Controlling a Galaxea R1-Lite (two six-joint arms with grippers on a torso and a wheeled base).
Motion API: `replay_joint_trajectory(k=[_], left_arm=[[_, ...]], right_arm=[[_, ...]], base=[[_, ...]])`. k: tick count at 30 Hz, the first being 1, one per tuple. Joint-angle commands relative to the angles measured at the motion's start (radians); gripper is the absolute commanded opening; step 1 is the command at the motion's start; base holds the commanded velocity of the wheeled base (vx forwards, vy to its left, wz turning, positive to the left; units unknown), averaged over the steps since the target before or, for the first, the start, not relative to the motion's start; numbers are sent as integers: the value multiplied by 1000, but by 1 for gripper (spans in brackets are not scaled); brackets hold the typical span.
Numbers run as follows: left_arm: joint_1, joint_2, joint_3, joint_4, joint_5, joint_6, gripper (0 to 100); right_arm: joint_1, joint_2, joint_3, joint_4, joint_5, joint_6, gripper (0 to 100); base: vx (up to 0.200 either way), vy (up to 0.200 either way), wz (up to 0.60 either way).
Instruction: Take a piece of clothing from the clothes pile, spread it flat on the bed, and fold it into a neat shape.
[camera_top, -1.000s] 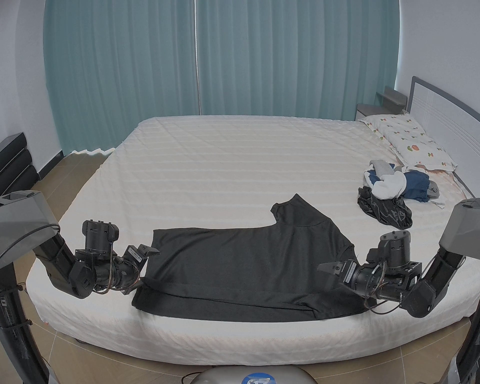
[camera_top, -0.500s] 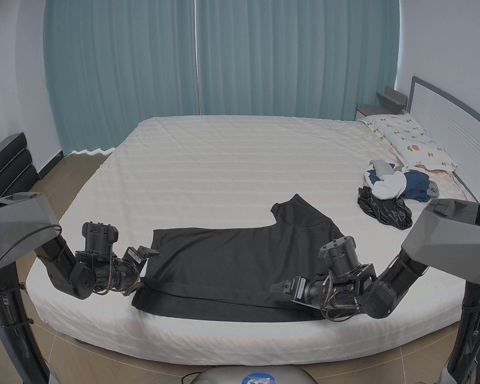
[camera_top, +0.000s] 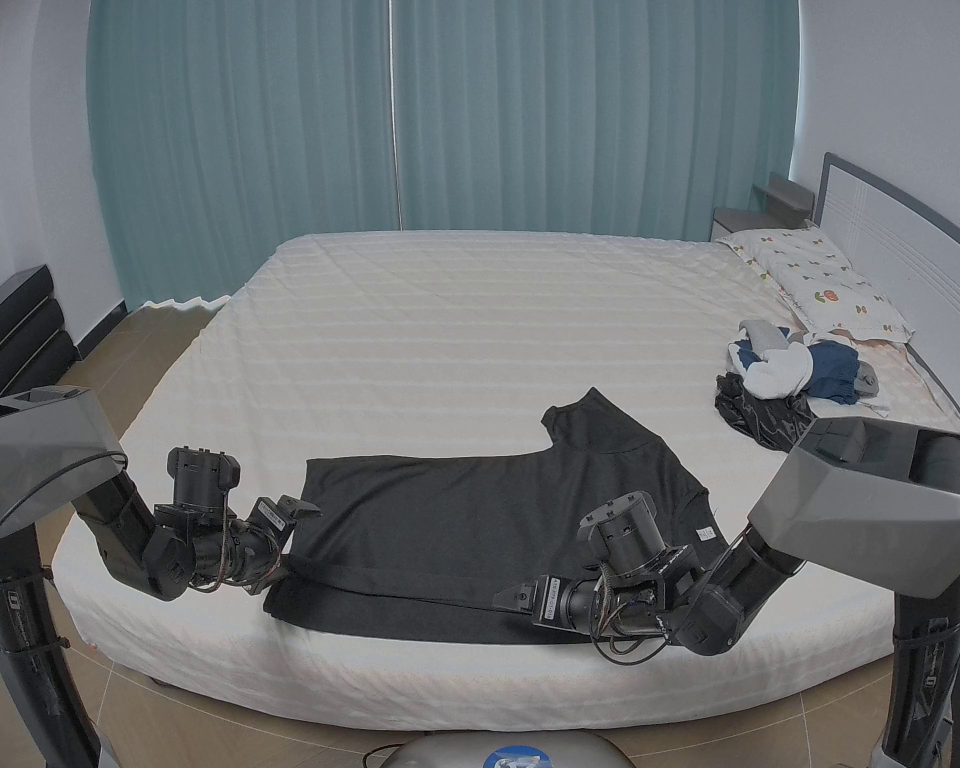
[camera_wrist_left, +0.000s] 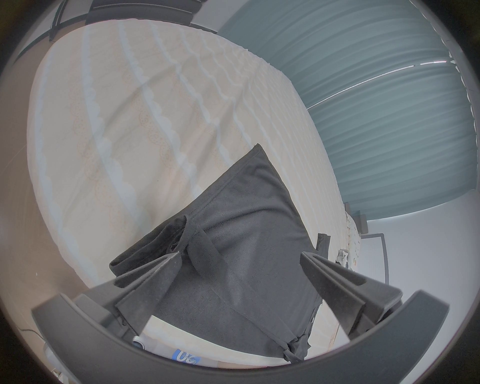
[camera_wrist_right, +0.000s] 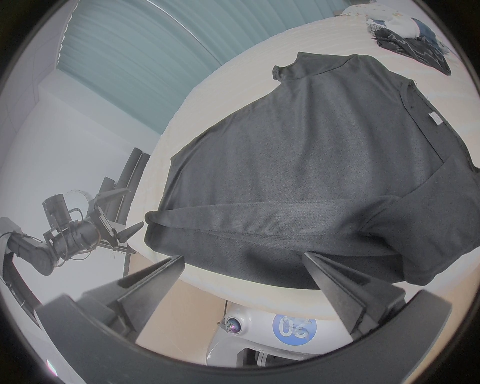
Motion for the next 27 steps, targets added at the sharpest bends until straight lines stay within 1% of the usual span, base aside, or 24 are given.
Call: replay_joint_trajectory(k=[1,5,12,14,18,21,27], left_arm=[[0,4,-3,0,0,-1,100],[0,4,-3,0,0,-1,100],[0,4,-6,0,0,-1,100],[0,4,-6,1,0,-1,100],[0,4,-6,1,0,-1,100],[0,6,-7,1,0,-1,100],[0,6,-7,1,2,-1,100]], right_arm=[[13,45,-20,-2,-16,-5,100],[24,76,-49,0,-64,-11,100],[25,105,-74,0,-79,-31,100],[21,114,-98,0,-102,-33,100],[18,128,-126,-4,-117,-30,100],[12,136,-158,-10,-147,-27,100],[-4,160,-195,-13,-171,-25,100]], base=[[0,0,0],[0,0,0],[0,0,0],[0,0,0],[0,0,0],[0,0,0],[0,0,0]])
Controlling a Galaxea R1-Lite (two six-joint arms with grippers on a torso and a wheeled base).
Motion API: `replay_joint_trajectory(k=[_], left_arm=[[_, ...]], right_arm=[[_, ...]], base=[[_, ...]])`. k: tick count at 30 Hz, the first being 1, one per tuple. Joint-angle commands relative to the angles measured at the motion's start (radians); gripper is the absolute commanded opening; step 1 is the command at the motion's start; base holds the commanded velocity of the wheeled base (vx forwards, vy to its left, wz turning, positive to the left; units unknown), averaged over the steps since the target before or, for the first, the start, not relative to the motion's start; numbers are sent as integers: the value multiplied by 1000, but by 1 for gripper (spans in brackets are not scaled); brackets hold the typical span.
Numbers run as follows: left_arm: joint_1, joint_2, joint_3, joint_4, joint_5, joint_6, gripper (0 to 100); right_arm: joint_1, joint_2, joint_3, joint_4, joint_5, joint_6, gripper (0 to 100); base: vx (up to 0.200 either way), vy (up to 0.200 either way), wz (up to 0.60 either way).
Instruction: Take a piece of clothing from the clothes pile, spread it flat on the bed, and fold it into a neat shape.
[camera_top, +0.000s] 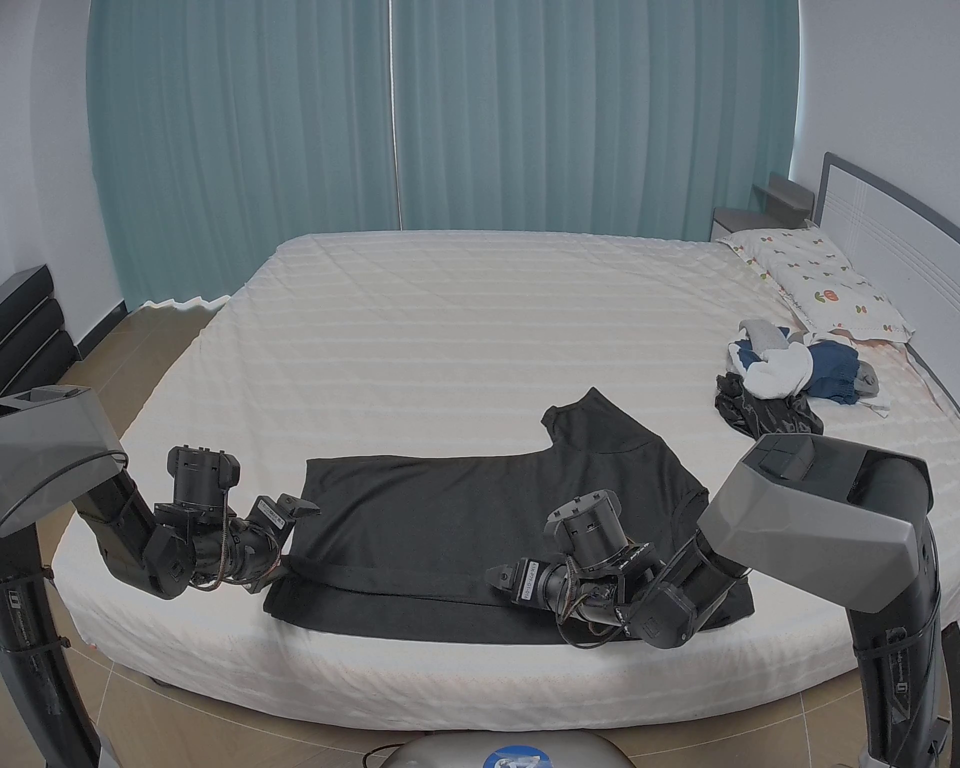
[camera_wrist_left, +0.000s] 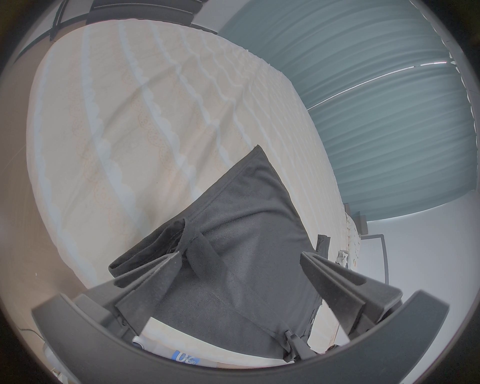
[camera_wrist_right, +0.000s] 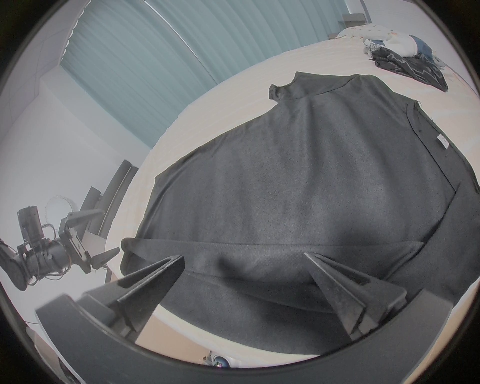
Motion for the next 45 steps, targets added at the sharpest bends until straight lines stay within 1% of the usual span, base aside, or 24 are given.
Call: replay_joint_trajectory(k=[1,4,5,10,12,16,18,21,22,23,26,28,29,31,32,34,35,36,37,41,44,45], left_arm=[[0,3,-2,0,1,0,100],[0,3,-3,0,1,0,100],[0,3,-5,0,1,0,100],[-2,1,-20,-2,1,0,100],[-3,3,-28,0,4,1,100],[-34,12,-34,6,48,9,100],[-58,16,-29,12,70,13,100],[-95,45,-29,10,121,53,100],[-98,52,-31,10,128,58,100],[-109,79,-38,10,177,87,100],[-124,118,-61,15,223,112,100],[-132,121,-75,35,228,115,100],[-132,121,-75,38,228,115,100],[-161,119,-106,110,239,115,100],[-166,121,-115,122,246,116,100],[-175,128,-147,156,282,115,100],[-175,128,-147,156,282,115,100],[-178,128,-153,161,303,116,100],[-176,125,-152,161,312,119,100],[-164,96,-144,161,332,133,100],[-164,68,-140,164,332,133,100],[-166,30,-120,161,334,133,100]], right_arm=[[-13,29,-28,-2,-10,0,100],[-22,40,-53,-13,-36,5,100],[-23,40,-53,-16,-38,5,100],[-39,20,-40,-127,-45,14,100],[-43,3,-33,-134,-45,14,100],[-80,-63,33,-145,-42,20,100],[-115,-100,89,-160,-38,28,100],[-172,-152,179,-206,-26,57,100],[-177,-155,185,-211,-24,59,100],[-212,-178,230,-234,-10,71,100],[-266,-206,294,-269,21,89,100],[-296,-216,339,-297,36,111,100],[-298,-216,342,-300,37,112,100],[-335,-215,395,-369,62,145,100],[-341,-213,408,-387,67,149,100],[-364,-207,447,-461,97,169,100],[-364,-207,447,-461,97,169,100],[-379,-201,480,-518,126,192,100],[-388,-199,495,-548,142,206,100],[-419,-192,541,-622,171,231,100],[-428,-186,559,-639,182,232,100],[-433,-183,572,-650,188,234,100]], base=[[0,0,0],[0,0,0],[0,0,0],[0,0,0],[0,0,0],[0,0,0],[0,0,0],[0,0,0],[0,0,0],[0,0,0],[0,0,0],[0,0,0],[0,0,0],[0,0,0],[0,0,0],[0,0,0],[0,0,0],[0,0,0],[0,0,0],[0,0,0],[0,0,0],[0,0,0]])
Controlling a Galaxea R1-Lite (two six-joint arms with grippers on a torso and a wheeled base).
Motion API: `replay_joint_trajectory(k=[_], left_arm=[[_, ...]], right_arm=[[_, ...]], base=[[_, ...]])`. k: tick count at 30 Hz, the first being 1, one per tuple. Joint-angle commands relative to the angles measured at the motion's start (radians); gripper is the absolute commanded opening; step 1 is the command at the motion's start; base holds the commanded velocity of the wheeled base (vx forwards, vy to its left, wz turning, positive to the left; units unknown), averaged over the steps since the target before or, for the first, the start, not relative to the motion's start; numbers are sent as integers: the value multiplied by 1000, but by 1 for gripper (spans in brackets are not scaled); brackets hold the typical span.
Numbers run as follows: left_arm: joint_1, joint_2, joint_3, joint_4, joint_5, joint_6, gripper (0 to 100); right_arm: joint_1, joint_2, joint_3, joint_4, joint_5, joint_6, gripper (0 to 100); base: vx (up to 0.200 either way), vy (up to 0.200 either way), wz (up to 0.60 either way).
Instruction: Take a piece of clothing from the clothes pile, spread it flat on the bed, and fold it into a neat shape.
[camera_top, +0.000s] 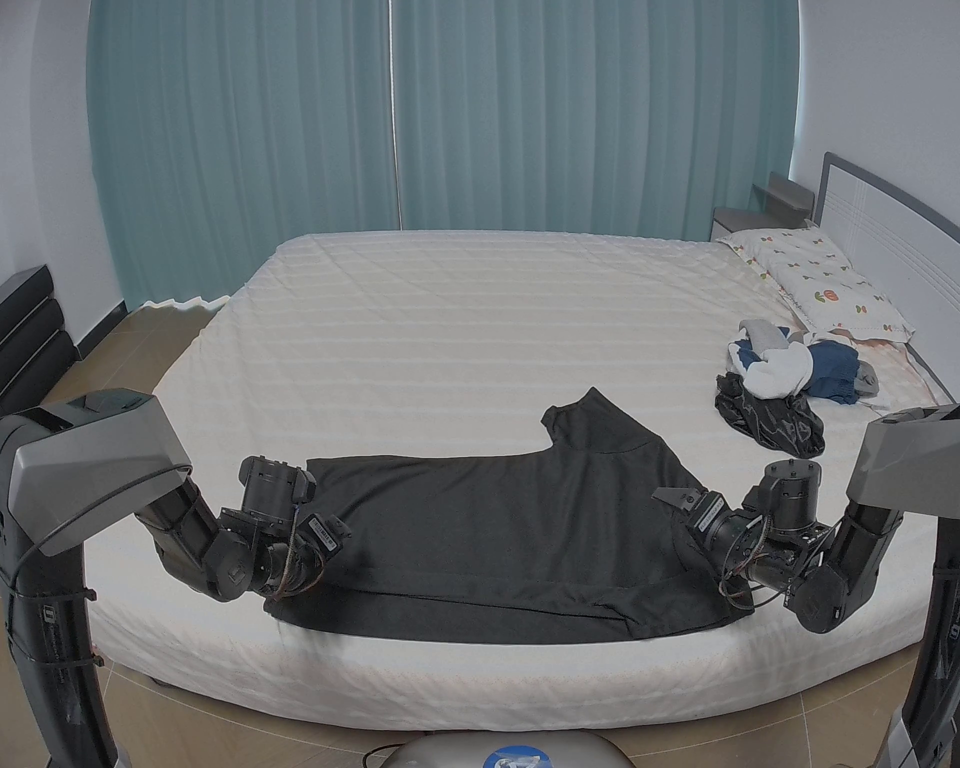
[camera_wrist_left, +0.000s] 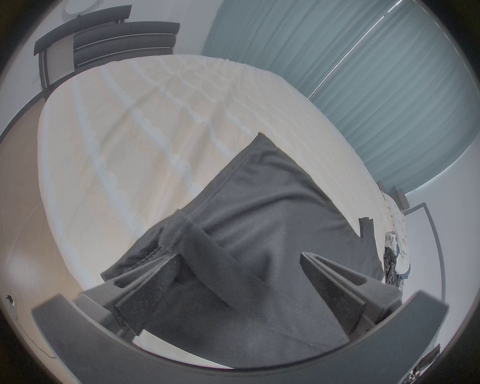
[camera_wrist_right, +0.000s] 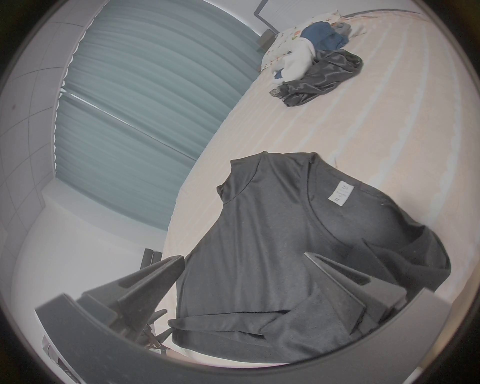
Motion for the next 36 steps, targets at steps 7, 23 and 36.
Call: replay_joint_trajectory(k=[7,23,36], left_arm=[[-6,-262,118,2,-30,1,100],[-221,47,-38,27,-30,-21,100],[-218,52,-71,57,-23,-18,100]], right_arm=[[-44,9,81,-47,11,24,100],[-21,54,127,-135,11,50,100],[-19,69,128,-135,9,50,100]], base=[[0,0,0],[0,0,0],[0,0,0]])
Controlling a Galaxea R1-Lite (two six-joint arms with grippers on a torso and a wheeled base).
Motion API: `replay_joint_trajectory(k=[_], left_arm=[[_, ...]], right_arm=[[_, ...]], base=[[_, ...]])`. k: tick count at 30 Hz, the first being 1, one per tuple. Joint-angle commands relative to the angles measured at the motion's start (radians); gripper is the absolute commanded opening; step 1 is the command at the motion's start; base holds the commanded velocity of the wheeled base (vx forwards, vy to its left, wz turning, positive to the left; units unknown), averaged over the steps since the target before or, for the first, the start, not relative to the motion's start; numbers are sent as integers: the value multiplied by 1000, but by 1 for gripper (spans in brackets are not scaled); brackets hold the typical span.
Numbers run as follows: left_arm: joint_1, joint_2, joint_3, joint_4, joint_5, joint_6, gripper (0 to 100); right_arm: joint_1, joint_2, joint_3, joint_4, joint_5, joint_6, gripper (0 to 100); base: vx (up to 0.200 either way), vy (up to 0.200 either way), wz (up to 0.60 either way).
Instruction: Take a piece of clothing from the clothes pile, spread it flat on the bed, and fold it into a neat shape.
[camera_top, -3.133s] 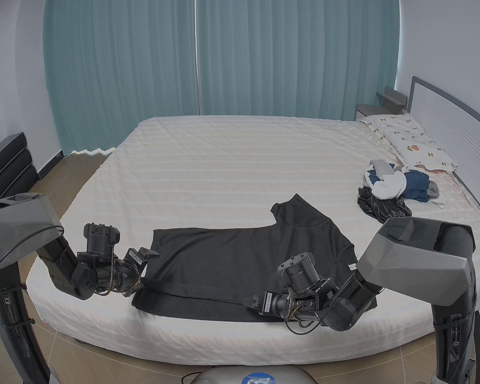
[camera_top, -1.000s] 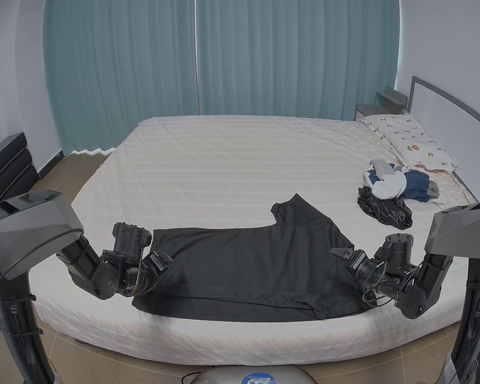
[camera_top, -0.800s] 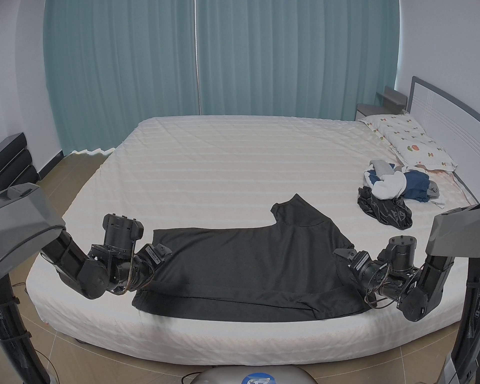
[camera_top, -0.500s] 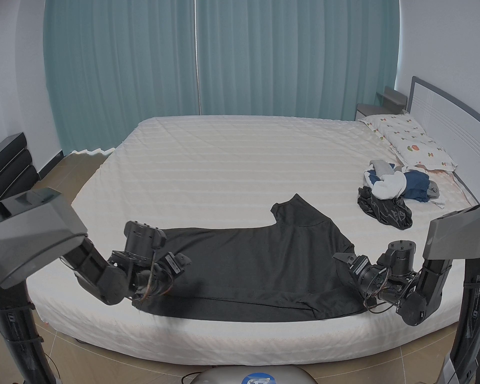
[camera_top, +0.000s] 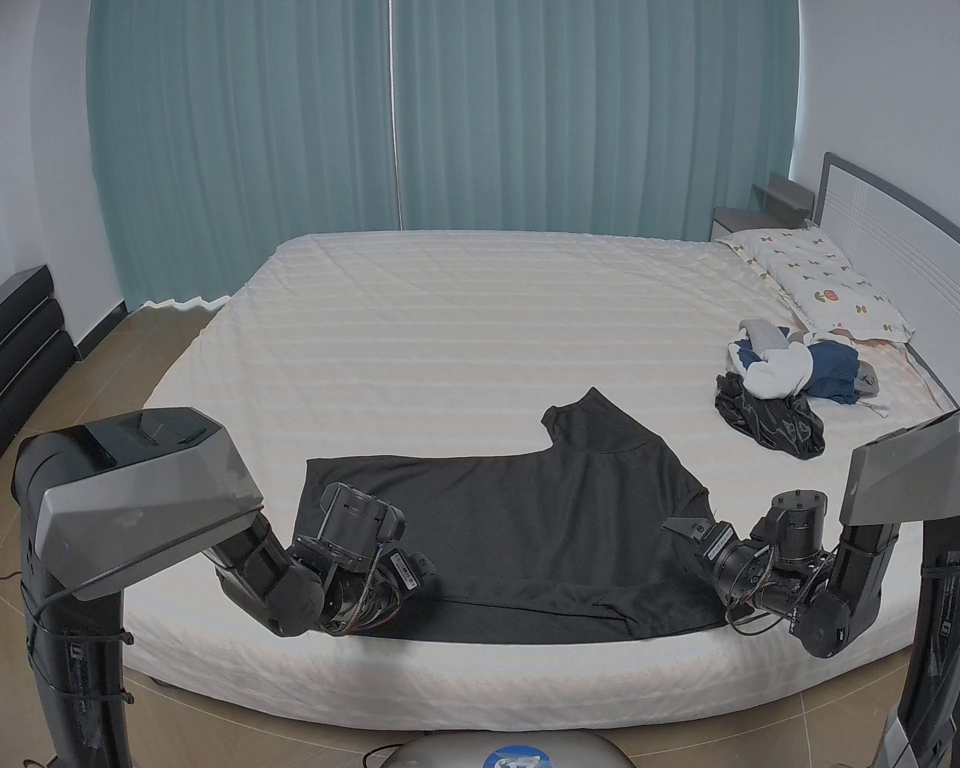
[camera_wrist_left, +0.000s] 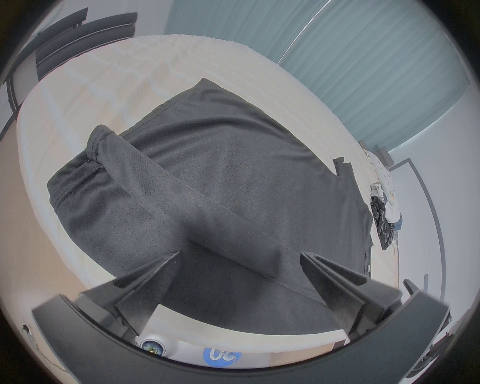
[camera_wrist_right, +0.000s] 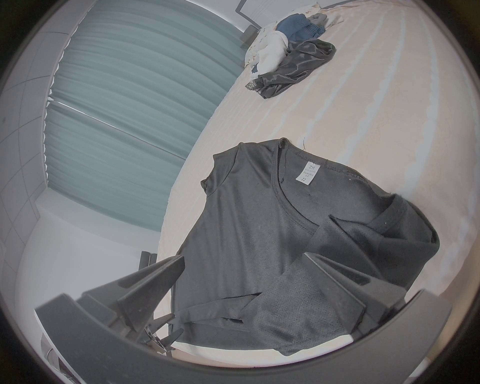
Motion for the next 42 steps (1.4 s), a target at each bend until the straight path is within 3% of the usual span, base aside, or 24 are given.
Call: replay_joint_trajectory(k=[1,6,14,29,36,39,42], left_arm=[[7,20,-32,3,3,0,100],[13,46,-50,-4,9,12,100],[78,101,-156,-19,100,32,100],[208,86,-179,-42,103,0,100],[305,72,-176,-148,92,-31,100],[348,34,-170,-145,54,-60,100],[412,-17,-150,-143,-78,-138,100]], right_arm=[[0,7,-1,0,0,0,100],[2,14,-3,-1,0,0,100],[0,15,-9,0,-1,0,100],[0,32,-9,-6,-6,-2,100],[3,27,3,-58,-9,-3,100],[11,3,2,-58,-9,-3,100],[52,-34,-17,-38,-4,-3,100]], base=[[0,0,0],[0,0,0],[0,0,0],[0,0,0],[0,0,0],[0,0,0],[0,0,0]])
